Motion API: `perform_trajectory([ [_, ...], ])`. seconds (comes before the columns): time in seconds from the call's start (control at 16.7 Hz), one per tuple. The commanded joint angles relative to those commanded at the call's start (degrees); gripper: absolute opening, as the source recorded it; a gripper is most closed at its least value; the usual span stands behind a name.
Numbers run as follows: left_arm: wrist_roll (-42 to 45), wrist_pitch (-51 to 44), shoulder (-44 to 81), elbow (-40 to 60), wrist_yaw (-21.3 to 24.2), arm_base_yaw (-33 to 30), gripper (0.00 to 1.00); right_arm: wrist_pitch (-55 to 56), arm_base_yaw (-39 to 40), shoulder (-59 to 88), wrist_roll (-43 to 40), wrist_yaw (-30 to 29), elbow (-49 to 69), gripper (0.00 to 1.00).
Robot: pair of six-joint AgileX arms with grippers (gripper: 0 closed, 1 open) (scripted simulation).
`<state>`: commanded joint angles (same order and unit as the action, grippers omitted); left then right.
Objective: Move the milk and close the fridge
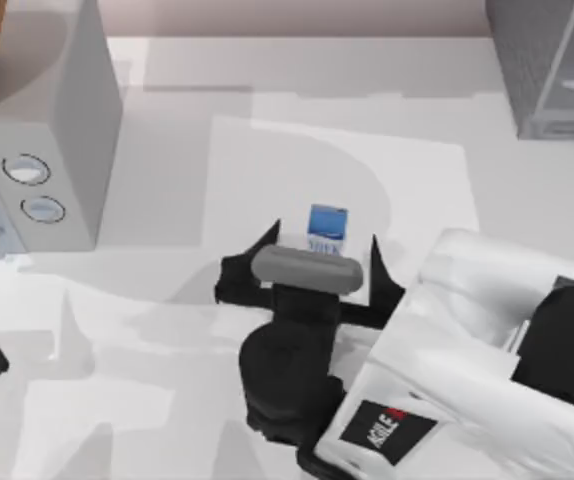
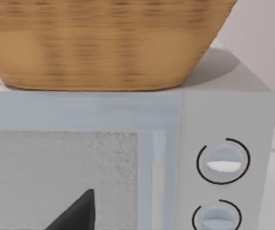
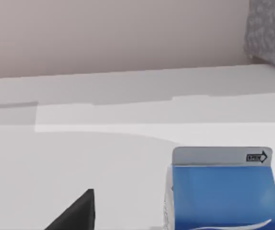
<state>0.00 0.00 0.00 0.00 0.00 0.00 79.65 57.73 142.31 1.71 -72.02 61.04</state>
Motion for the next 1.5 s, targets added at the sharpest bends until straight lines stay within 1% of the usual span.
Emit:
perform_trajectory([
  [0.24, 0.0, 0.0, 0.0, 0.0, 0.0, 0.0, 1.00, -0.2, -0.4, -0.1, 0.0, 0.3, 0.0, 1.00],
  [0.54, 0.0, 0.0, 0.0, 0.0, 0.0, 0.0, 1.00, -2.1, -4.9, 1.3, -0.4, 4.9, 3.8, 1.00],
  [0.78, 0.0, 0.0, 0.0, 0.0, 0.0, 0.0, 1.00, -2.3, -5.3, 1.4, -0.4, 5.3, 4.1, 1.00],
  [1.5, 0.0, 0.0, 0.0, 0.0, 0.0, 0.0, 1.00, -2.3, -5.3, 1.4, -0.4, 5.3, 4.1, 0.10],
])
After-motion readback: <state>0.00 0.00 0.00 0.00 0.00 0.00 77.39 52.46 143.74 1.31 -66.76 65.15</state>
